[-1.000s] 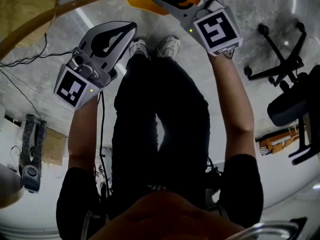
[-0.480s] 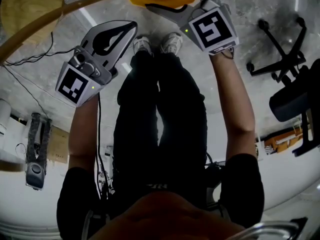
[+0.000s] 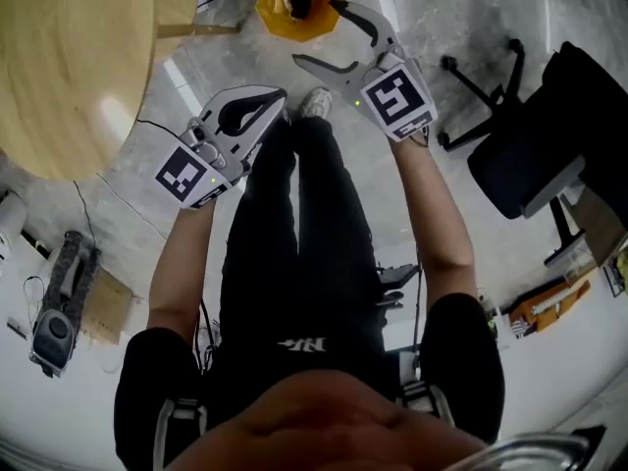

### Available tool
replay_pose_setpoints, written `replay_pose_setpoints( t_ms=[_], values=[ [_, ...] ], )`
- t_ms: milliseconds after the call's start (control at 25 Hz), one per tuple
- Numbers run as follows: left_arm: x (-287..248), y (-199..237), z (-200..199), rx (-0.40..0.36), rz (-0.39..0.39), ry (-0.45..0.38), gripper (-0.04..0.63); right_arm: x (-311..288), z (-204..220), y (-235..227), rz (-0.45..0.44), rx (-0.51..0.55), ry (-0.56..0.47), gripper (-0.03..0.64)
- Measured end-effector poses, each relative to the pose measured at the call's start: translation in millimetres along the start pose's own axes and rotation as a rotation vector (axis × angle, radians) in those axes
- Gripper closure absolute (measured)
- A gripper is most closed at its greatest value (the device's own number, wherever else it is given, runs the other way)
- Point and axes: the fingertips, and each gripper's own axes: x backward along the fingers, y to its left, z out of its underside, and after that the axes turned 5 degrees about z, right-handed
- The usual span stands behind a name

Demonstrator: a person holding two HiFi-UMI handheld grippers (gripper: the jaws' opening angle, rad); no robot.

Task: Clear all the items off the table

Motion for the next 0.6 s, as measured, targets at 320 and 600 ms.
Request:
replay_pose_setpoints(
  t_ms=[320, 600],
  values=[
    [114, -109, -182, -0.125, -0.151, -0.117, 0.583, 135, -228, 66, -0.02, 0.062, -0.185, 0.51],
    [233, -152, -272, -0.285, -0.355, -0.249, 0.583, 157, -357, 154, -0.193, 0.189, -0.358, 0.611]
  ],
)
